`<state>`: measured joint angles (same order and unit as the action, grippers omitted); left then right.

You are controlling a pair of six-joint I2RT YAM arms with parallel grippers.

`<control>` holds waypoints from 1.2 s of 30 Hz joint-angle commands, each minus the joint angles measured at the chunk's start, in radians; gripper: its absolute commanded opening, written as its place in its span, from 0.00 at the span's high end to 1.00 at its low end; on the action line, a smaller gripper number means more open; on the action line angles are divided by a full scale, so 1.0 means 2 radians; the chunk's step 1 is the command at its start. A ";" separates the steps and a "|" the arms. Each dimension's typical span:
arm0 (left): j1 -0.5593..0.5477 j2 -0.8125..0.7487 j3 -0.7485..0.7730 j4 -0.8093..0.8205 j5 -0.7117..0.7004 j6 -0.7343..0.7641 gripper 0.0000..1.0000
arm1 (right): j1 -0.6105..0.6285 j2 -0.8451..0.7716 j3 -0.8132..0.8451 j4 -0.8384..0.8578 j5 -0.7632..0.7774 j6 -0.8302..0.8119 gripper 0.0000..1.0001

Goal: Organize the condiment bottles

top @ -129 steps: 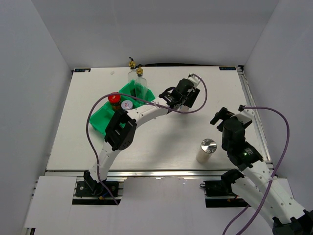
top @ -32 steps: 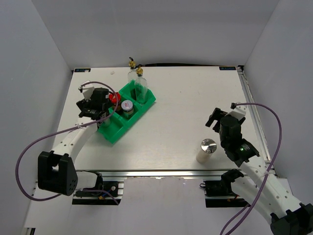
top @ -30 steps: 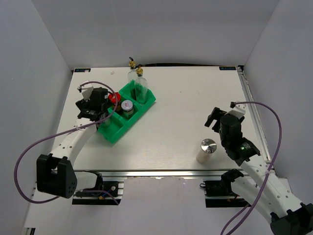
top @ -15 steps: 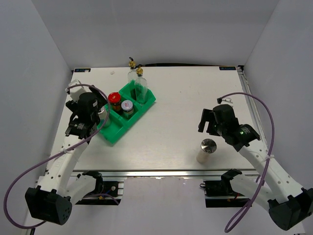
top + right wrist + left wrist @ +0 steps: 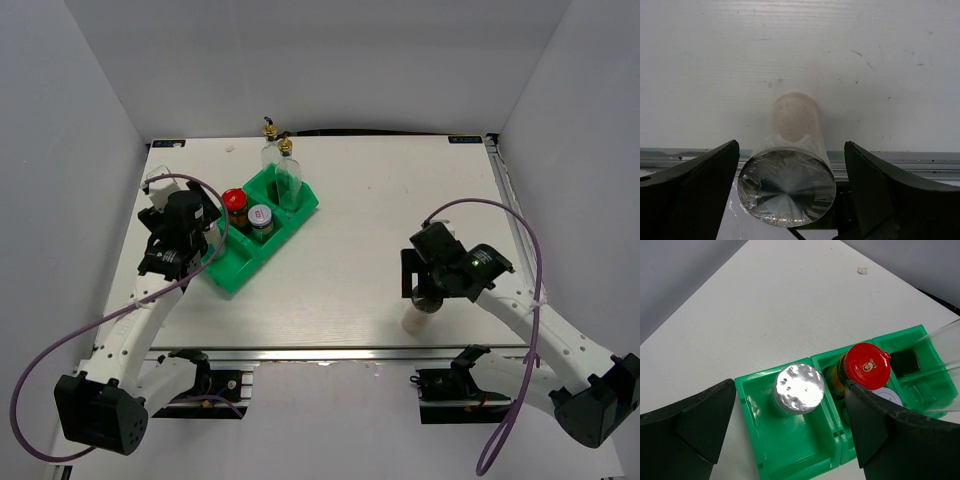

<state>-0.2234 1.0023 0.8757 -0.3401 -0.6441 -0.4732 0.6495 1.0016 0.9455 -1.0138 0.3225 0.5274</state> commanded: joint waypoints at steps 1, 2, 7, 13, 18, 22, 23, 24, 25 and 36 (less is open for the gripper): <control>0.004 -0.006 -0.002 0.003 -0.005 0.006 0.02 | 0.017 0.003 0.020 -0.029 0.007 0.020 0.11; 0.004 -0.006 -0.001 0.003 -0.006 0.005 0.02 | 0.019 0.005 0.023 -0.035 0.010 0.023 0.11; 0.004 -0.010 -0.007 0.007 -0.006 0.004 0.02 | 0.025 0.002 0.020 -0.055 0.028 0.039 0.15; 0.004 -0.011 -0.007 0.007 -0.006 0.003 0.02 | 0.030 -0.001 0.020 -0.057 0.017 0.042 0.25; 0.004 -0.012 -0.007 0.006 -0.005 0.001 0.02 | 0.033 -0.003 0.026 -0.048 0.005 0.031 0.49; 0.004 -0.016 -0.009 0.011 0.005 0.000 0.02 | 0.039 -0.014 0.037 -0.003 -0.028 -0.007 0.74; 0.004 -0.017 -0.008 0.010 0.006 0.000 0.02 | 0.044 -0.015 0.037 0.030 -0.038 -0.017 0.77; 0.004 -0.018 -0.007 0.009 0.005 0.000 0.02 | 0.049 -0.017 0.030 0.050 -0.061 -0.036 0.79; 0.004 -0.019 -0.007 0.007 0.004 0.000 0.02 | 0.055 -0.016 0.030 0.069 -0.072 -0.043 0.81; 0.004 -0.029 -0.011 0.010 -0.012 -0.022 0.02 | 0.206 0.129 0.151 0.276 -0.077 -0.176 0.96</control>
<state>-0.2234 0.9592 0.8581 -0.3286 -0.6491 -0.4957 1.0126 1.1984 1.1271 -0.6868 0.1787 0.3000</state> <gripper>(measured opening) 0.982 0.752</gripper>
